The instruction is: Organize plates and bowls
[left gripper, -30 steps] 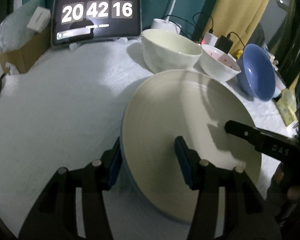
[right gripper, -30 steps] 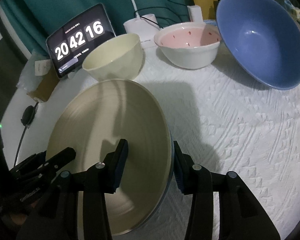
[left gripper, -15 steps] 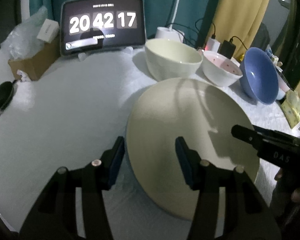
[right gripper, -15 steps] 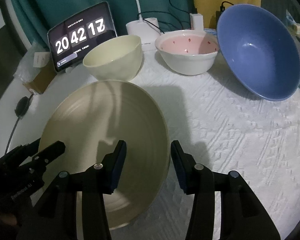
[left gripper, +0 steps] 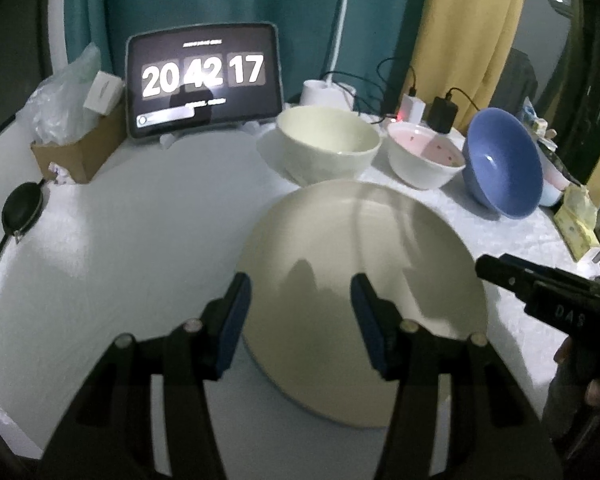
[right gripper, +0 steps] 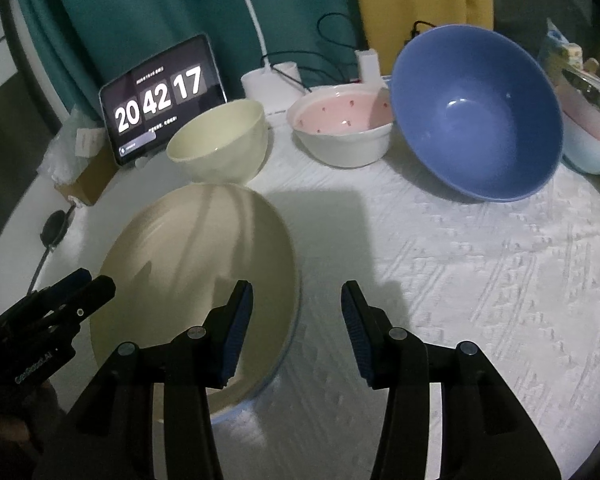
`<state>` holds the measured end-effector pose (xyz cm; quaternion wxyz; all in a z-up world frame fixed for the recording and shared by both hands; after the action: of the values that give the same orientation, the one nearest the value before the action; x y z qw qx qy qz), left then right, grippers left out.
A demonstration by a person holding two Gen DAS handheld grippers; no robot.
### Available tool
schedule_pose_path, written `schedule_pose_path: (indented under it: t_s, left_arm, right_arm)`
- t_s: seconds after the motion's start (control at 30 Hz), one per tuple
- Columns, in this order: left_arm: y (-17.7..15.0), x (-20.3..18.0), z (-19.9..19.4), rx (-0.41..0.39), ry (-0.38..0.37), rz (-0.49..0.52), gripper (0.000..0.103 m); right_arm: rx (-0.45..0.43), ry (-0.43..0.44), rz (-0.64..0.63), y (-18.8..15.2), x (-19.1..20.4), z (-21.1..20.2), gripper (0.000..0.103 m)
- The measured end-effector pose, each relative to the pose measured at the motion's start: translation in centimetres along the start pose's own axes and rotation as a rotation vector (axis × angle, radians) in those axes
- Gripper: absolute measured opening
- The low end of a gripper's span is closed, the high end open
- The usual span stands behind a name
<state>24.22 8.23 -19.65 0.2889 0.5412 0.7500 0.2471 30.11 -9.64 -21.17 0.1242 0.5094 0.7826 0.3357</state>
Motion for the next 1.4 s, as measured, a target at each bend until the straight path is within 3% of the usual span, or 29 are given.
schedule_pose_path:
  t_s: [0.73,1.4]
  left_arm:
    - [0.9,-8.6,-0.8,-0.016,-0.061,0.145,0.053]
    - [3.7,-15.6,1.1,-0.045,-0.133,0.261,0.053]
  right_arm:
    - [-0.077,0.012,0.085,-0.4,-5.7,-3.3,0.048]
    - [-0.115,-0.059,0.146,0.5,-12.4,-4.6,0.048]
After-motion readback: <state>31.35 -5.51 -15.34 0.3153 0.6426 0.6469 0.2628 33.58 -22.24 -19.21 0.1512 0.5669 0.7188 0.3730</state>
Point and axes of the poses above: each gripper's, at about its wrist camera, not at the fingertips, and z roughly the way its jaws point, x to its left, y to its top, the point moved 7 cm from there along z, roughly the way its jaws point, and after that the axes turned 4 degrees about -z, right-handed, at the moved point
